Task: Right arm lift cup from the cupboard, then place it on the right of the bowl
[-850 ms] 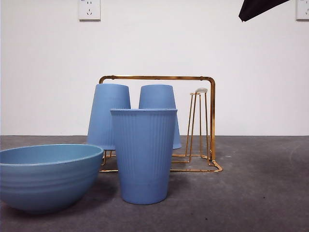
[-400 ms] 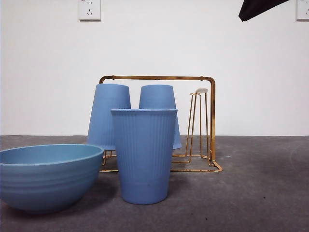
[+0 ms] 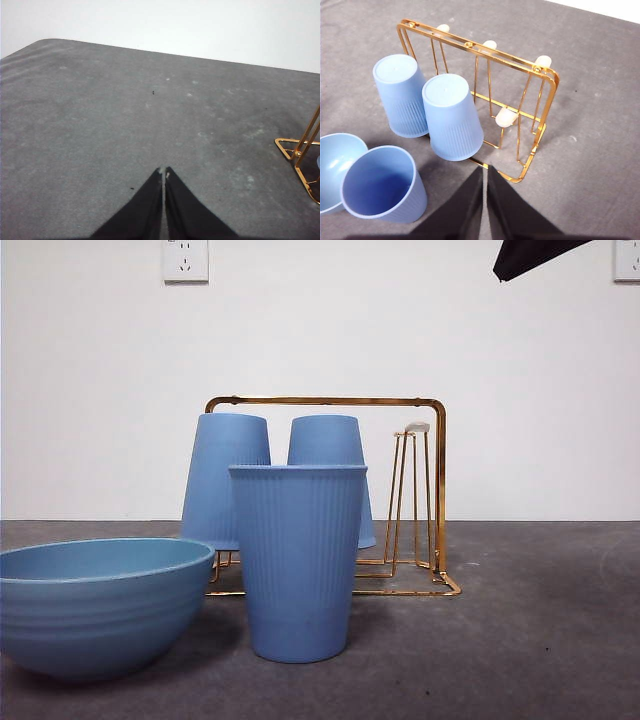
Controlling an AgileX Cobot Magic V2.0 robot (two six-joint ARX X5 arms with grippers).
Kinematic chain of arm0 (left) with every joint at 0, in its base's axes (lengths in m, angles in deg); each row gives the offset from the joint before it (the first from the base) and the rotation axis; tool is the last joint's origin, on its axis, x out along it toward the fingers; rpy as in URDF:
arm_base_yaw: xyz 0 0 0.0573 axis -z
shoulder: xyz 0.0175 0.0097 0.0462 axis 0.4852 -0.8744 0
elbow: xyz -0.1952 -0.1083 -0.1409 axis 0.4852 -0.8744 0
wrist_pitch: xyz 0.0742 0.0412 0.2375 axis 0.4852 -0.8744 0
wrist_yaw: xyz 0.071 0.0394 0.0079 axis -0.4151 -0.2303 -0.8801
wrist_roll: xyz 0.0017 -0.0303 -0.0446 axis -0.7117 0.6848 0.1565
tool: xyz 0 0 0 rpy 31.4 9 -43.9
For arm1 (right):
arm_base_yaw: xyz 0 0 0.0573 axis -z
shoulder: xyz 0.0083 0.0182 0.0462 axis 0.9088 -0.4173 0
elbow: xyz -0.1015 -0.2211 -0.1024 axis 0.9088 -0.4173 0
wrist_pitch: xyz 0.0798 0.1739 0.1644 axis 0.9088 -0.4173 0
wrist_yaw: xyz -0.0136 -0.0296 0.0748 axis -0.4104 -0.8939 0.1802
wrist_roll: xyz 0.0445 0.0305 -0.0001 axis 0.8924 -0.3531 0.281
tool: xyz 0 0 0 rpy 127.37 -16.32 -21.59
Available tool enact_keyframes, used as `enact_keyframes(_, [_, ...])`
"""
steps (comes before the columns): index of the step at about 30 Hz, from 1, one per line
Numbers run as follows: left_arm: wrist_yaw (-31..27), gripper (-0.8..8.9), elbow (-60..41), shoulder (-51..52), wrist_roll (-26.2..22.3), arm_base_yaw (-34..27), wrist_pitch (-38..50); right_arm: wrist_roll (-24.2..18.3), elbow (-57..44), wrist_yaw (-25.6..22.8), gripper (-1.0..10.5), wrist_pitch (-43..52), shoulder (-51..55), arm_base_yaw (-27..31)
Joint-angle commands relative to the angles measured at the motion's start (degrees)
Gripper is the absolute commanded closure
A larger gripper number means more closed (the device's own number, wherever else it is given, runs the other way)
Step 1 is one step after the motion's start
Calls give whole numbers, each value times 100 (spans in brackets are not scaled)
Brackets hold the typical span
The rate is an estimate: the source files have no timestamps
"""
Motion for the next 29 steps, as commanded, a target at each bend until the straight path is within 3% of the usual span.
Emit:
enact_keyframes(1, [13,806,-114,7,74,-2,59,-26,83,-17,932,57,-31,-35])
enact_keyframes(7, [13,806,-114,7,76,-2,57,-26,83,-17,932,70,-31,-35])
enact_keyframes(12, [15,806,-114,7,74,-2,57,-990,-50,-490,932,146,348,216])
enact_keyframes(15, [13,806,-114,7,74,-2,57,-1207,-573,-479,932,463,918,796])
enact_keyframes(23, [15,806,-114,7,74,-2,57,-1362,-3174,-479,932,2295,3292,2667])
enact_keyframes(29, [15,806,-114,7,76,-2,57,-1333,-4319,-463,932,2371,4498,3128])
